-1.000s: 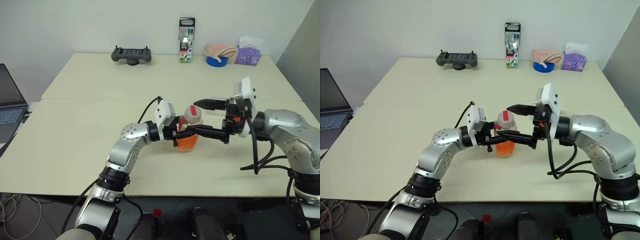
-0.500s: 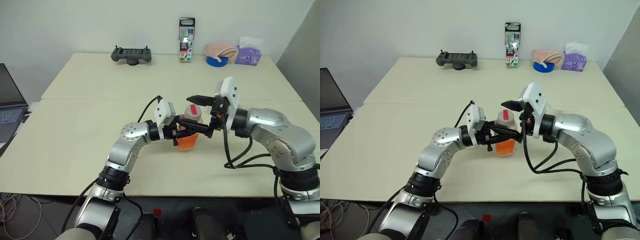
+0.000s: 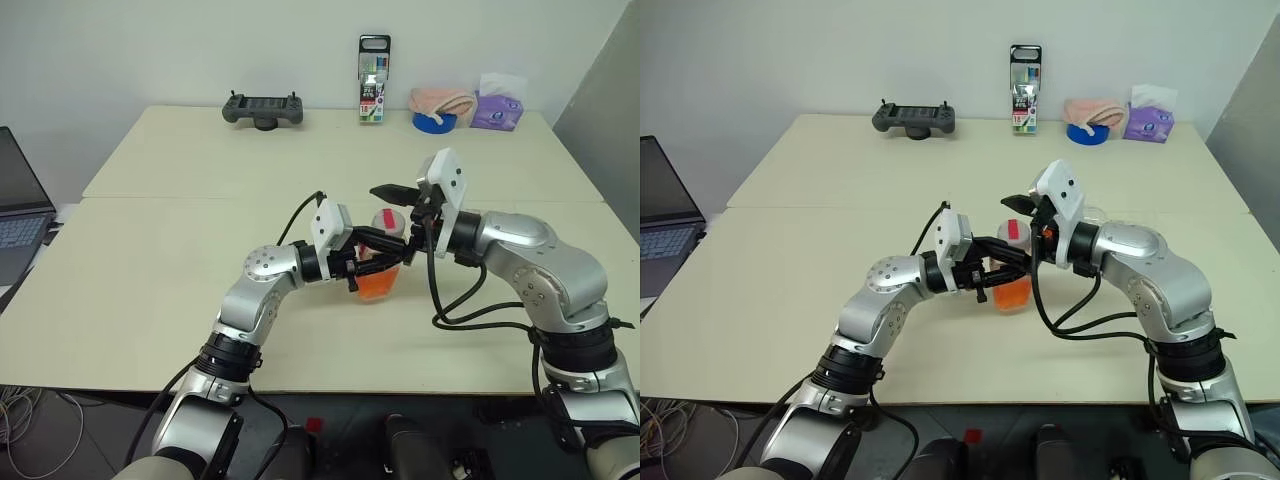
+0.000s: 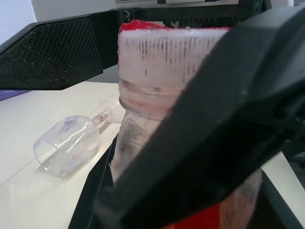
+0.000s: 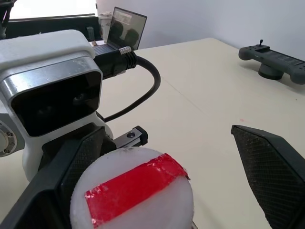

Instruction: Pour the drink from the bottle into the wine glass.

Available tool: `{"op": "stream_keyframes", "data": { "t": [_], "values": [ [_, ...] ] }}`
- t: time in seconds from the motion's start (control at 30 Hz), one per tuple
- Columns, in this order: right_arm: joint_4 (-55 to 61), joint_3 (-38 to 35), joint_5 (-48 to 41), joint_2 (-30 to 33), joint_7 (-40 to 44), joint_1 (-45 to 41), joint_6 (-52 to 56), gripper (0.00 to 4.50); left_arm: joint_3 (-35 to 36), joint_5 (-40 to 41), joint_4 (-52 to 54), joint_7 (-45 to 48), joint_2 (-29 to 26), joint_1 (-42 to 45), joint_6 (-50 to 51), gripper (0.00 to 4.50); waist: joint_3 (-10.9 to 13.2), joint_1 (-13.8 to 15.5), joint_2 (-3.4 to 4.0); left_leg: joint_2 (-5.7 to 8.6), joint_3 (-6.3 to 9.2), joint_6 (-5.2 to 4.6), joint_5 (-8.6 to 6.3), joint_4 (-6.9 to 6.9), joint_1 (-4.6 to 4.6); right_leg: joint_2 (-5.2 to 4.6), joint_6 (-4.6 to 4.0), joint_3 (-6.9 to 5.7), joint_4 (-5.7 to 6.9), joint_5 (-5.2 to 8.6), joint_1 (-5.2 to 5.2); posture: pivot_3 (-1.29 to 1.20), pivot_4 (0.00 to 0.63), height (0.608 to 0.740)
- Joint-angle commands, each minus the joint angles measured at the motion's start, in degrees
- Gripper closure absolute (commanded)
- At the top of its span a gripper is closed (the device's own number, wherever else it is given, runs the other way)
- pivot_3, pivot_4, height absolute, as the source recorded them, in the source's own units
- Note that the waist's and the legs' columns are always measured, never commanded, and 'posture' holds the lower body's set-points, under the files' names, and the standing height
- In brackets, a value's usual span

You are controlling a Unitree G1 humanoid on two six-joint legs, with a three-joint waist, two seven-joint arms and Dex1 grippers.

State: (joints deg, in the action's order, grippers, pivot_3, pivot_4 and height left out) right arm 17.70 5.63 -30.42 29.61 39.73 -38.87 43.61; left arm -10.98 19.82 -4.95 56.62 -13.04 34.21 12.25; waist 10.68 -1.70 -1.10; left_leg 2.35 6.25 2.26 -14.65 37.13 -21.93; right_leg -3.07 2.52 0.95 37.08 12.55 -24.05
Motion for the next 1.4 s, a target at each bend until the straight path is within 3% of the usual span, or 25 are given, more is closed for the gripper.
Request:
{"op": "stream_keyframes", "data": {
  "t": [0.03,0.7,0.97,1.17,1.27,1.4],
  "values": [
    [0.18,-4.27,0.41,2.78,0.65,0.24,-1.63,0.00,0.33,0.35,1.62,0.18,0.39,1.19,-1.25,2.81,0.00,0.01,0.00,0.01,-0.01,0.00,0.00,0.00,0.00,0.00,0.00,0.01,-0.01,0.00,0.00,0.00,0.150,0.740],
    [7.04,-8.87,-8.67,10.96,9.66,7.80,-0.18,0.00,0.55,-0.08,0.97,0.71,0.20,1.43,-1.90,2.81,0.00,0.03,0.00,0.00,-0.03,-0.01,0.00,0.00,0.00,-0.01,0.02,0.01,-0.03,0.00,0.02,0.00,0.150,0.740],
    [8.44,-11.08,-13.36,4.08,-0.38,6.33,3.84,0.00,1.11,0.20,0.77,0.14,0.44,1.67,-1.73,2.81,0.00,0.01,0.00,-0.02,-0.02,-0.01,0.00,0.01,0.01,0.01,0.01,0.00,0.01,0.00,0.02,0.00,0.150,0.740],
    [10.60,-10.02,-14.57,3.04,-3.10,7.17,6.43,0.00,1.06,0.52,1.11,0.59,0.16,1.23,-1.48,2.81,0.00,0.08,0.00,0.00,-0.01,-0.01,0.00,0.00,-0.02,-0.02,0.01,0.02,-0.03,0.00,0.01,0.00,0.150,0.740],
    [10.72,-10.18,-15.35,2.54,-3.74,7.05,6.59,0.62,0.79,0.47,1.07,0.67,0.37,1.24,-1.58,2.81,0.00,0.07,0.00,0.00,0.00,-0.01,0.00,0.00,-0.01,-0.01,0.01,0.00,-0.02,0.00,0.01,0.00,0.150,0.740],
    [10.59,-10.88,-16.67,1.66,-4.47,6.21,6.59,2.02,0.79,0.41,0.77,0.73,0.55,1.57,-1.67,2.81,0.00,0.03,0.00,-0.01,-0.01,-0.01,0.00,0.00,0.00,0.01,0.02,0.00,0.00,0.01,0.01,0.00,0.150,0.740]
  ]
}}
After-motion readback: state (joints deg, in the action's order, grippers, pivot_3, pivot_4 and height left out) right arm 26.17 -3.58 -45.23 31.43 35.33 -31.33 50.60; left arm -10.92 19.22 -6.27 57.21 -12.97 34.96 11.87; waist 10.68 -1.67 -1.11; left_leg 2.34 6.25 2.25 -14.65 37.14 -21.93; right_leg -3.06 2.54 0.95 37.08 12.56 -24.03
